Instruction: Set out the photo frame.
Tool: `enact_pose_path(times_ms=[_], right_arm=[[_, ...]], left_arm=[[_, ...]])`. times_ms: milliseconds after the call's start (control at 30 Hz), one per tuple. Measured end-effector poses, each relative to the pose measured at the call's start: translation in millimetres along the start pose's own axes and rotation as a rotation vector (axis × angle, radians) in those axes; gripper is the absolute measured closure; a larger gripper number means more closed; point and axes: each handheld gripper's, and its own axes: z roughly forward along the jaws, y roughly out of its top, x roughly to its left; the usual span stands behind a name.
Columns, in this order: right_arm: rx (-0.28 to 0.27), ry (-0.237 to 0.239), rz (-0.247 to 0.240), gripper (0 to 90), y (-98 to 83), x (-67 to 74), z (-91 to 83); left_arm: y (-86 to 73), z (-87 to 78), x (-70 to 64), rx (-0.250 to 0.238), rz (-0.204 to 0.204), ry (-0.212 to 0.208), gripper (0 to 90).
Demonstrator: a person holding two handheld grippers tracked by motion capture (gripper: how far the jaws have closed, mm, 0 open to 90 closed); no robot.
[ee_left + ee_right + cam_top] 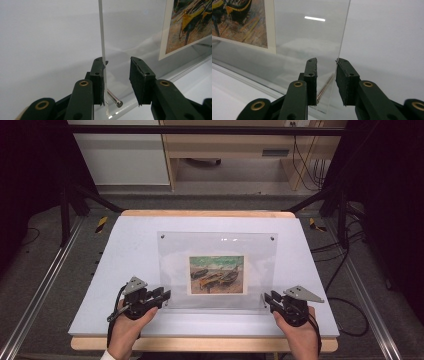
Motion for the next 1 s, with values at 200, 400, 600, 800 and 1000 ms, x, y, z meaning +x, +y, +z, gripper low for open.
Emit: enact_pose_path(times_ms=[200,400,600,800,1000], right_arm=[[0.007,-0.001,0.001,71.1,-2.4,1.6,-2.1],[0.013,-0.001,-0.007,71.1,-4.9,2.3,-4.0],[0.020,0.002,-0.004,70.9,-6.9,3.9,-5.5],[0.026,0.000,-0.012,70.5,-8.9,5.0,-6.8],[0.035,0.003,-0.015,70.1,-11.4,5.5,-8.1]], left_arm=[[-2.5,-1.5,-0.4,0.007,0.003,-0.010,63.9],[-4.7,-2.7,-2.2,0.015,0.005,-0.012,63.4],[-6.5,-3.5,-3.7,0.023,0.020,-0.009,62.3],[-8.4,-4.2,-4.7,0.032,0.031,-0.013,61.9],[-10.5,-4.7,-5.6,0.041,0.043,-0.018,61.2]])
